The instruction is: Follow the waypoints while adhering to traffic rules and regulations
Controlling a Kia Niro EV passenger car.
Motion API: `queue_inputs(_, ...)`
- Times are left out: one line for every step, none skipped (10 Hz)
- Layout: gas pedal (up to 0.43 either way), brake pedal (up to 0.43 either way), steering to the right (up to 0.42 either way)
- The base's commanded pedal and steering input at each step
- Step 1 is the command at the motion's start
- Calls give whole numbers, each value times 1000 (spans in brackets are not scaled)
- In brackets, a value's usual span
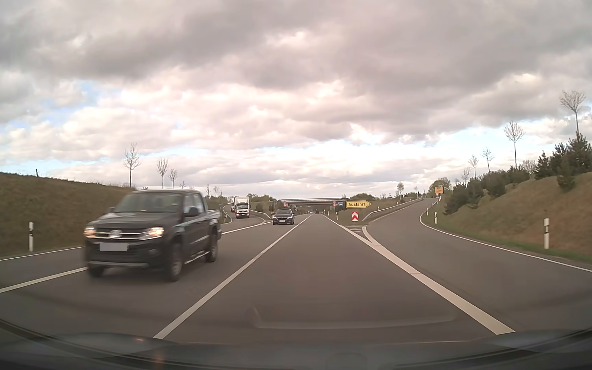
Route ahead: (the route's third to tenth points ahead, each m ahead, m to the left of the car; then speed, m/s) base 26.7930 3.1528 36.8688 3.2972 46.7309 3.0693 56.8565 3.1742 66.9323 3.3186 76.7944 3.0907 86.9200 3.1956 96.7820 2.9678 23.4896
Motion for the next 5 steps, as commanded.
queue_inputs(248, 0, -4)
queue_inputs(248, 0, -4)
queue_inputs(248, 0, -3)
queue_inputs(240, 0, -2)
queue_inputs(240, 0, -1)
